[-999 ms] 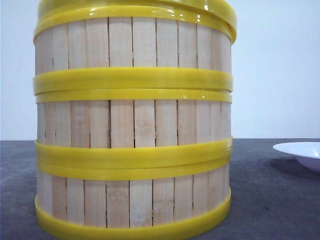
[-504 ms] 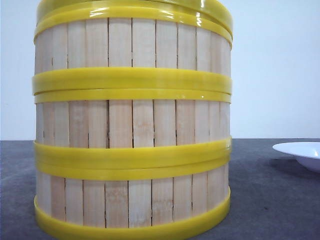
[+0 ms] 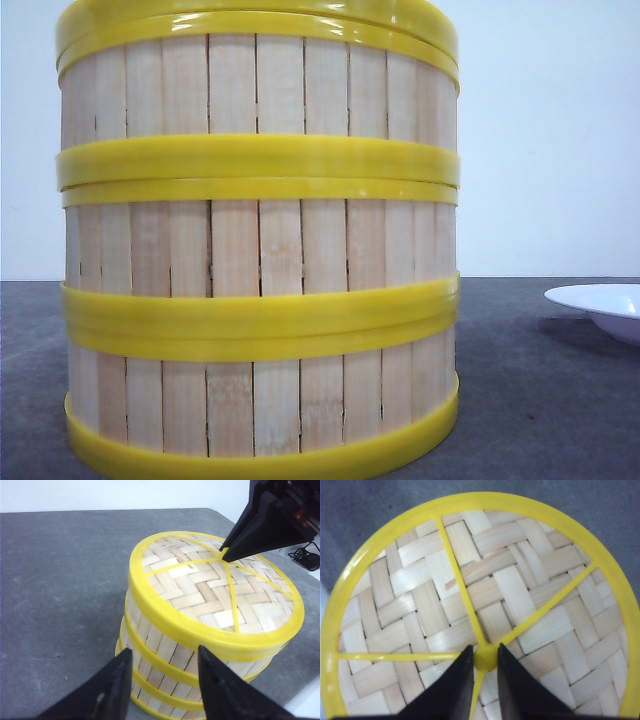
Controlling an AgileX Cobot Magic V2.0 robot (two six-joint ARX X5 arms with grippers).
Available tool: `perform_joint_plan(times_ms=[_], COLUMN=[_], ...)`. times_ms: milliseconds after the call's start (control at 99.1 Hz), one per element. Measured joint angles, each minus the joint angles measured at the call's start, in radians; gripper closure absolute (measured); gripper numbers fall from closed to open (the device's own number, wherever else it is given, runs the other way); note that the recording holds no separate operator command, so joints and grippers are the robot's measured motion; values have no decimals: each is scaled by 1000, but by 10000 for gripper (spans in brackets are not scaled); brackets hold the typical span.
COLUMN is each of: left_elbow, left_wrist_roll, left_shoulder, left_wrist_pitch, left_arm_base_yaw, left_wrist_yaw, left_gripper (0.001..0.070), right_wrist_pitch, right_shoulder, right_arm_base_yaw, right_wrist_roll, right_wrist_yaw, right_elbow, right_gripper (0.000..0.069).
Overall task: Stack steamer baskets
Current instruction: 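Lower the lid onto the top basket of the stack, then open the right gripper and withdraw it from the lid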
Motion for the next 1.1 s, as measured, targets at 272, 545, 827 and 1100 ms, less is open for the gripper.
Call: perform_joint_plan(times_ms=[272, 545, 827, 1100], left_elbow=[0, 0, 0, 0], left_wrist_roll=[0, 0, 0, 0], left_shoulder=[0, 0, 0, 0], left_wrist_pitch=[0, 0, 0, 1], left_arm_base_yaw=[0, 0, 0, 0], left_wrist_yaw=[0, 0, 0, 0], left_gripper=[471, 471, 471, 471], right_wrist_pitch=[-3, -20, -12, -51], right_shoulder=[0, -7, -176, -400], right_arm_base_yaw=[0, 11, 10, 11], right_wrist_roll=[0, 1, 1, 3], right_wrist_yaw=[0, 40, 213, 437], right_elbow=[0, 84, 277, 282], right_gripper=[637, 428, 397, 397])
